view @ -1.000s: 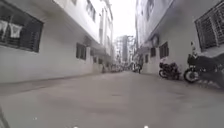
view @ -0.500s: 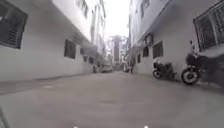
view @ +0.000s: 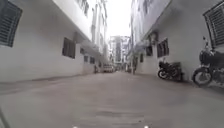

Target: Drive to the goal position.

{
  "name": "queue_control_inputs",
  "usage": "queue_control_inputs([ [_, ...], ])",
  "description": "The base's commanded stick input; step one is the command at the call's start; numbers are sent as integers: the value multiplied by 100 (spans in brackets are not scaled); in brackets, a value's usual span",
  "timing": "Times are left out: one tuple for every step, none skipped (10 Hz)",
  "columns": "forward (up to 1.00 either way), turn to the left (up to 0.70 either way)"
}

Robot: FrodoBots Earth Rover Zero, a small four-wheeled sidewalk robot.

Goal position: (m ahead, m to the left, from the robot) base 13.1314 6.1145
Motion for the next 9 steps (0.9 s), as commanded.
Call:
queue_control_inputs([
  [100,2],
  [100,2],
  [100,2],
  [100,2],
  [100,2],
  [100,2],
  [100,2],
  [100,-38],
  [100,-38],
])
